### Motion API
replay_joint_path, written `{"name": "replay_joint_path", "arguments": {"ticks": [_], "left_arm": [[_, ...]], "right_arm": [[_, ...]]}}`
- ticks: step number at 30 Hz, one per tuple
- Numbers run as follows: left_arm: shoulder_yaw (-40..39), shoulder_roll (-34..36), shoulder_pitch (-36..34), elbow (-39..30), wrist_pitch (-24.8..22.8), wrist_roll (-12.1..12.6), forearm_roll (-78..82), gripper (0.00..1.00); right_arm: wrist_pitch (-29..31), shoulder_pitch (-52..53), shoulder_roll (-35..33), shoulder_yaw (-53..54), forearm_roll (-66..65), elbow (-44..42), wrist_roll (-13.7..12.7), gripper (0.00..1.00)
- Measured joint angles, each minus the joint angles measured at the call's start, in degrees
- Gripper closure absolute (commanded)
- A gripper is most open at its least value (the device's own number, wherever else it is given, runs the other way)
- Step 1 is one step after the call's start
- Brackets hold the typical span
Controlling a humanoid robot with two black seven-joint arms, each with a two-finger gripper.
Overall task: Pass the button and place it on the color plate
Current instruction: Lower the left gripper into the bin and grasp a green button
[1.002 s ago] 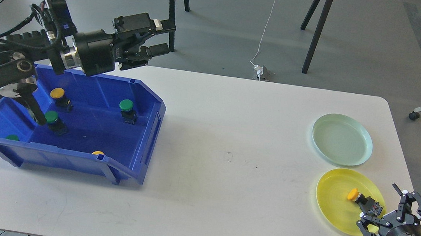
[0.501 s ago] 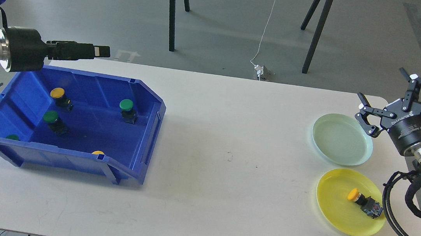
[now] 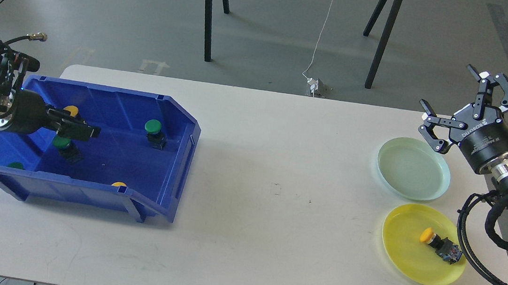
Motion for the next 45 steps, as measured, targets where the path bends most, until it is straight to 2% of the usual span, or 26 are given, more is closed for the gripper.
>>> {"name": "replay_joint_path", "arguments": {"ticks": [5,18,45], "left_arm": [[2.0,-3.4,0.2,5.7,0.0,0.0,-0.2,0.03],[2.2,-5.2,1.7,12.5,0.0,0.0,-0.4,0.04],[2.3,-11.4,2.2,21.6,0.0,0.0,-0.4,0.04]], "right_arm": [[0.8,0.0,-0.2,0.5,0.0,0.1,0.0,0.02],[2.3,-1.1,-0.2,0.6,0.1,0.4,0.2,0.02],[4.0,-3.3,-0.2,1.6,0.3,0.7,0.2,0.02]]}}
